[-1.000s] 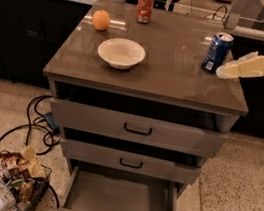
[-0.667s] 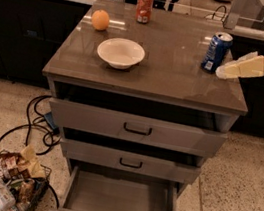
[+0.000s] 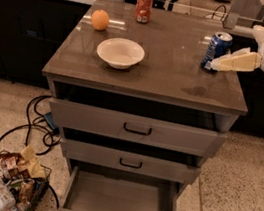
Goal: Place pepsi can into bottom drawer
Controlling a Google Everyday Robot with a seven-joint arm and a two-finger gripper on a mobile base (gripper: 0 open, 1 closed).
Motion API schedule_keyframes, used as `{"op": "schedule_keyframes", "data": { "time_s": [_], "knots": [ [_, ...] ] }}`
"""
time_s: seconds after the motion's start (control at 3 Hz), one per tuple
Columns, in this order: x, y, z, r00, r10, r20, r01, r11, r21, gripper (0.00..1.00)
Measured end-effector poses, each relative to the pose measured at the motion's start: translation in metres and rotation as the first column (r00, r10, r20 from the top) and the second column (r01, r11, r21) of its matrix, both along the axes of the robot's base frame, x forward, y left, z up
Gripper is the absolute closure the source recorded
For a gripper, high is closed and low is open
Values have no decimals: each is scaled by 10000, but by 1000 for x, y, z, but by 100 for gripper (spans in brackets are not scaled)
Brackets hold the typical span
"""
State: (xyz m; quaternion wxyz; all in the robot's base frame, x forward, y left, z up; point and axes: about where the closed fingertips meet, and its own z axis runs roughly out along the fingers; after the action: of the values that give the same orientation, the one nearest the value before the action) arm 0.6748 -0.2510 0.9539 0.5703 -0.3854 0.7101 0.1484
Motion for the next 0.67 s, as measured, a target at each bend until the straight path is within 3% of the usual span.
{"op": "schedule_keyframes", "data": {
  "time_s": [0.33,0.67],
  "knots": [
    [25,5,3,9984,431,370,-450,9976,519,0],
    [45,-3,-2,9987,254,437,-288,9964,801,0]
  ]
}}
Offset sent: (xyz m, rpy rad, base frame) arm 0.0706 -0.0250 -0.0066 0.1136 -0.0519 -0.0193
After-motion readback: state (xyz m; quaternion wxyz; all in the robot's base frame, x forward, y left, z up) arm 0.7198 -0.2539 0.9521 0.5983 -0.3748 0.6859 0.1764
